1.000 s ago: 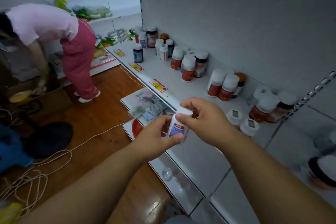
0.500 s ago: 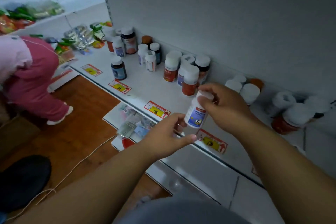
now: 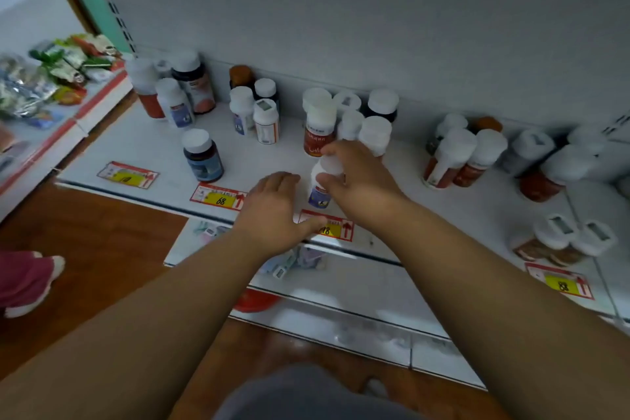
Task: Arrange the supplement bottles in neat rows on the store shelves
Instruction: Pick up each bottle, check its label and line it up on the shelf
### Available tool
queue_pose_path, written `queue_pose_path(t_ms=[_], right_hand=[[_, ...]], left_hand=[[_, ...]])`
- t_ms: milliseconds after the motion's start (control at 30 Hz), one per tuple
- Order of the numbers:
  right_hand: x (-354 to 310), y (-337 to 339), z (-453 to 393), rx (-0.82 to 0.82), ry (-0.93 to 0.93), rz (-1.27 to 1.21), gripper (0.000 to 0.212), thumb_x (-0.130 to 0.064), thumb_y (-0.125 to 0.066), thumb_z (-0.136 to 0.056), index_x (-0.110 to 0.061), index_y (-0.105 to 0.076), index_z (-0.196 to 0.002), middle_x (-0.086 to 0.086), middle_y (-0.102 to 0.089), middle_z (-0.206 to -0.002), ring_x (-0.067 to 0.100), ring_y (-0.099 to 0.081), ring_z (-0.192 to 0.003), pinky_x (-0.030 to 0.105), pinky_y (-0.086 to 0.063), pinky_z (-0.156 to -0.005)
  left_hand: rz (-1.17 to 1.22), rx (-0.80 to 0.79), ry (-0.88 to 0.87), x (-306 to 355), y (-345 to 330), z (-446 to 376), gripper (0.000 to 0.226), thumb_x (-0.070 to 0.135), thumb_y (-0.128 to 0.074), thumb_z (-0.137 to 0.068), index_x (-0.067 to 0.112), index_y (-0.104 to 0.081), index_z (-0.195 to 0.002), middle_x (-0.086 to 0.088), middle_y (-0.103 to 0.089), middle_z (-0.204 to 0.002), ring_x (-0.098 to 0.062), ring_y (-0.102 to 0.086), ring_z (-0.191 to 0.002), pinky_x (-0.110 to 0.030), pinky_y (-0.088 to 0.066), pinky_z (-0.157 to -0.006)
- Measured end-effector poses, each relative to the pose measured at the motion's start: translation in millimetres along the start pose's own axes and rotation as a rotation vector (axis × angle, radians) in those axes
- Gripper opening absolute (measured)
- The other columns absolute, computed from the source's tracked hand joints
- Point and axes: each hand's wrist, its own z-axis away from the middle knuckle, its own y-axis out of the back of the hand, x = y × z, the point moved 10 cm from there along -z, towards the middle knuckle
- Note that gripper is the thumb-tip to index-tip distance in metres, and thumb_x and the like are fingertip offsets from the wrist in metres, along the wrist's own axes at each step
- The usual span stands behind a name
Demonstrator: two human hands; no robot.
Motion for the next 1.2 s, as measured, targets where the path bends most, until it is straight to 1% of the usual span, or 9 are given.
queue_pose_path(t_ms=[167,300,567,633,733,833,967,1133,1200], right_hand=[[-3.8,-28.6,-18.0,-0.076,0.035,0.036,0.047,-0.03,-0.065,-0.088,-0.031,-0.044,-0.13,-0.001,-0.048,-0.128,0.009,-0.046,-0.101,0.024,-0.034,-0.084],[-3.0,-29.4,-21.5,-0.065,0.029,0.047,0.047,-0.033,-0.067,-0.086,-0.033,-0.044,-0.127,-0.005,-0.051,-0.127,0.008,-0.047,-0.105,0.024,-0.036,-0.085],[-6.4,-30.0,-7.5,0.005,-0.049,0.021,0.051,-0.028,-0.061,-0.09,-0.027,-0.04,-0.137,0.0,-0.044,-0.135,0.018,-0.044,-0.118,0.024,-0.031,-0.088],[-10.7,-19.4,0.8,0.075,-0.035,0.013,0.052,-0.03,-0.062,-0.09,-0.024,-0.041,-0.137,0.001,-0.045,-0.134,0.016,-0.043,-0.119,0.024,-0.031,-0.087],[-14.3,4.4,24.4,0.229,0.009,0.032,0.048,-0.032,-0.063,-0.089,-0.019,-0.046,-0.132,0.004,-0.049,-0.13,0.018,-0.048,-0.116,0.025,-0.035,-0.087],[-13.0,33.4,52.6,0.324,0.069,0.097,0.043,-0.027,-0.065,-0.087,-0.013,-0.053,-0.126,0.008,-0.054,-0.122,0.02,-0.053,-0.11,0.027,-0.041,-0.09],[14.7,78.0,100.0,0.399,0.018,0.078,0.046,-0.028,-0.064,-0.087,-0.018,-0.05,-0.129,0.006,-0.053,-0.122,0.013,-0.051,-0.109,0.025,-0.04,-0.09],[73.7,153.0,194.2,0.526,-0.111,0.086,0.042,-0.027,-0.063,-0.088,-0.022,-0.05,-0.127,-0.004,-0.051,-0.116,0.012,-0.056,-0.103,0.03,-0.048,-0.086],[97.7,189.7,237.6,0.588,-0.169,0.129,0.04,-0.024,-0.065,-0.088,-0.018,-0.053,-0.125,-0.001,-0.055,-0.114,0.013,-0.057,-0.101,0.031,-0.049,-0.086]], left_hand=[[-0.116,-0.087,-0.076,-6.8,-23.0,-7.1,0.099,0.076,-0.039,-0.082,0.009,-0.02,-0.152,-0.013,-0.021,-0.158,-0.027,-0.011,-0.147,-0.043,-0.007,-0.119],[-0.111,-0.103,-0.078,-12.9,-30.2,-8.2,0.104,0.081,-0.025,-0.08,0.01,-0.012,-0.153,-0.011,-0.014,-0.16,-0.025,-0.005,-0.148,-0.041,-0.002,-0.12],[-0.091,-0.114,-0.096,-10.7,-25.0,-5.2,0.1,0.077,-0.035,-0.082,0.007,-0.021,-0.151,-0.013,-0.02,-0.158,-0.026,-0.011,-0.148,-0.041,-0.008,-0.12],[-0.027,-0.066,-0.072,-9.7,-11.1,3.4,0.09,0.07,-0.046,-0.083,0.006,-0.033,-0.145,-0.014,-0.035,-0.151,-0.029,-0.028,-0.141,-0.041,-0.021,-0.116],[0.108,0.139,-0.012,-4.2,20.6,34.7,0.065,0.052,-0.06,-0.083,0.008,-0.05,-0.129,-0.01,-0.054,-0.13,-0.028,-0.05,-0.118,-0.04,-0.038,-0.1],[0.221,0.243,-0.121,31.5,37.7,60.3,0.046,0.038,-0.063,-0.083,0.011,-0.055,-0.121,-0.008,-0.059,-0.118,-0.026,-0.055,-0.107,-0.041,-0.043,-0.095],[0.278,0.154,-0.37,109.1,32.2,59.1,0.039,0.031,-0.061,-0.083,0.013,-0.058,-0.118,-0.004,-0.061,-0.117,-0.023,-0.056,-0.108,-0.038,-0.044,-0.094],[0.354,0.081,-0.492,221.8,5.1,55.0,0.039,0.032,-0.06,-0.084,0.016,-0.058,-0.119,-0.003,-0.06,-0.119,-0.021,-0.054,-0.111,-0.036,-0.04,-0.097],[0.394,0.052,-0.557,278.1,-4.9,59.4,0.038,0.032,-0.06,-0.084,0.018,-0.058,-0.119,-0.001,-0.06,-0.118,-0.02,-0.054,-0.109,-0.037,-0.043,-0.095]])
